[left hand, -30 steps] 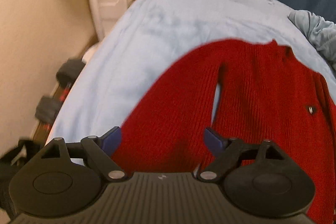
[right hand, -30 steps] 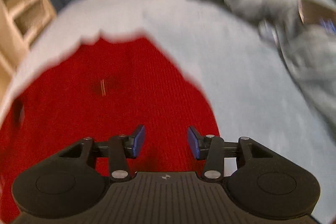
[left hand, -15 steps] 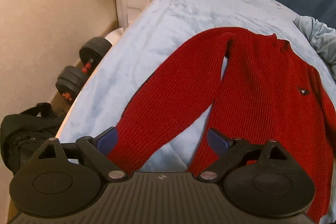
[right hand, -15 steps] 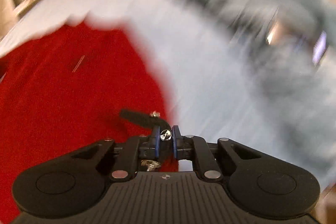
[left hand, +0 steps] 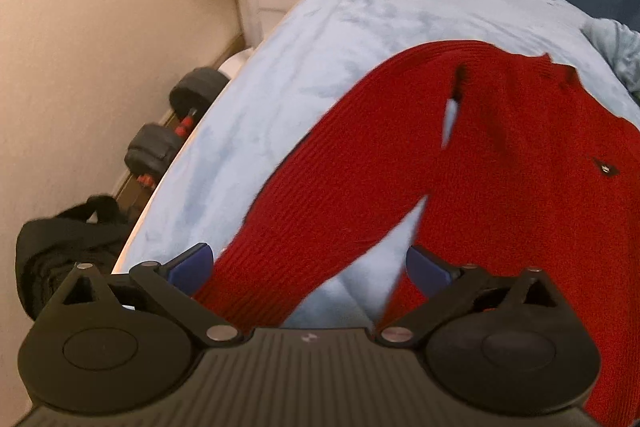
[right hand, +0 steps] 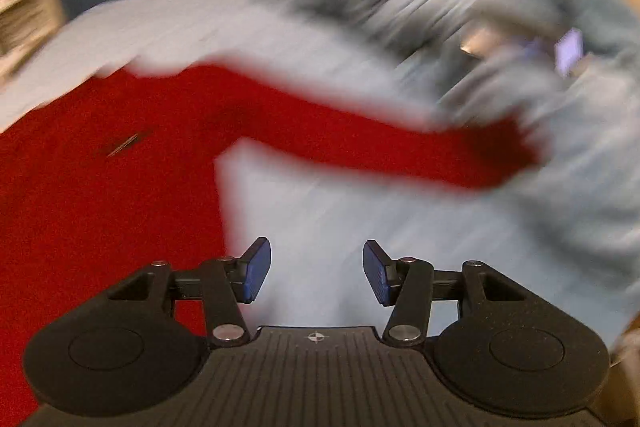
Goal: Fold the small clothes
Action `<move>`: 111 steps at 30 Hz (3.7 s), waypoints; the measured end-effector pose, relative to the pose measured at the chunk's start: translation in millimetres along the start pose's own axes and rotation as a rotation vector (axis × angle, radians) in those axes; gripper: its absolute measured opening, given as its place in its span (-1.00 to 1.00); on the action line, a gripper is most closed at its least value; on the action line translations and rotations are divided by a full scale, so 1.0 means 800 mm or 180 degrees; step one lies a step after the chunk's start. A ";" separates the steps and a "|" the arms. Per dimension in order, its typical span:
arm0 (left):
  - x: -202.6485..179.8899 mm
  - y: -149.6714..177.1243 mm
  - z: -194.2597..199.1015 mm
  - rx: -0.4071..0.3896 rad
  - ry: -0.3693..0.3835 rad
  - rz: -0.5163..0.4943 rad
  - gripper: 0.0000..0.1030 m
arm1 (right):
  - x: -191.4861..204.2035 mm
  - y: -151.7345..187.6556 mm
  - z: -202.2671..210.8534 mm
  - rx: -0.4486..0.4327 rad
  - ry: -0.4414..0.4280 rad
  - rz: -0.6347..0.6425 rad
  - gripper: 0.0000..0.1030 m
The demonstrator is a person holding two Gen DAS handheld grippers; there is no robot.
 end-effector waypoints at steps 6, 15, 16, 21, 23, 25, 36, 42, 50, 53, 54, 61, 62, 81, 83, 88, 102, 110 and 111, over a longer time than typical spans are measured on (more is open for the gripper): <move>0.039 0.008 -0.015 0.0101 0.0008 0.0134 0.99 | 0.090 0.093 -0.005 0.0410 -0.0079 0.0305 0.31; 0.069 0.031 -0.038 0.0335 0.0095 0.0318 0.99 | 0.040 0.103 -0.009 0.0767 0.0438 -0.0368 0.42; 0.070 0.034 -0.038 0.0350 0.0132 0.0354 0.99 | 0.034 0.102 -0.008 0.0764 0.0400 -0.0471 0.34; 0.064 0.041 -0.032 0.0339 0.0165 0.0340 0.99 | 0.036 0.115 -0.007 0.0897 0.0000 -0.0476 -0.40; 0.060 0.042 -0.029 0.0342 0.0180 0.0364 0.99 | 0.046 0.110 -0.010 0.0890 -0.0163 -0.0233 -0.81; 0.057 0.042 -0.022 0.0322 0.0207 0.0384 0.99 | 0.054 0.100 0.007 0.0854 -0.0128 0.0025 -0.85; 0.053 0.040 -0.010 0.0170 0.0139 0.0233 0.99 | 0.012 0.099 -0.016 0.0947 0.0435 0.0031 -0.53; 0.060 0.022 -0.044 0.0201 0.0210 0.0237 0.99 | 0.016 0.084 0.025 0.0491 0.0471 -0.0194 0.26; 0.052 0.000 -0.087 0.0418 0.0404 0.0338 -0.09 | 0.058 0.090 0.022 0.0688 0.0236 -0.0391 0.26; 0.065 -0.024 -0.053 0.0191 0.0430 0.0561 -0.77 | 0.084 0.088 0.022 0.0665 0.0199 -0.0239 0.25; 0.072 -0.038 -0.037 0.0032 0.0427 0.0631 -0.78 | 0.091 0.086 0.023 0.0648 0.0175 -0.0200 0.24; 0.140 -0.228 0.045 -0.0781 -0.0013 0.0799 -0.86 | 0.124 0.048 0.033 0.0272 0.0041 -0.0084 0.21; 0.138 -0.254 0.051 -0.0825 -0.0068 0.0797 -0.86 | 0.128 0.043 0.033 0.0216 0.0024 -0.0101 0.21; -0.399 -0.337 0.132 -0.1216 0.0676 -0.0879 -0.83 | 0.027 -0.025 -0.100 -0.0465 -0.0569 -0.1424 0.19; -0.410 -0.317 0.119 -0.1233 0.0655 -0.0972 0.43 | 0.027 -0.030 -0.102 -0.0506 -0.0610 -0.1413 0.19; -0.318 -0.267 0.045 -0.1046 0.0351 -0.0784 0.99 | 0.039 -0.036 -0.103 -0.0475 -0.0759 -0.1325 0.19; -0.185 -0.103 -0.155 -0.0256 -0.0514 -0.2953 0.98 | 0.060 -0.026 -0.120 -0.0351 -0.0619 -0.1152 0.19; -0.184 -0.197 -0.118 -0.0390 0.0002 -0.1733 -0.79 | 0.065 -0.025 -0.122 -0.0359 -0.0576 -0.1040 0.19; -0.177 -0.221 -0.101 -0.0405 0.0135 -0.1462 -0.79 | 0.063 -0.025 -0.122 -0.0349 -0.0593 -0.1065 0.19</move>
Point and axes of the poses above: each gripper's, at about its wrist camera, not at the fingertips, and z roughly against the way its jaws point, x to its left, y to its underside, the point moved 5 cm from there along -z, roughly the way its jaws point, and after that the axes turned 2 degrees about x, right-handed, at the moved point
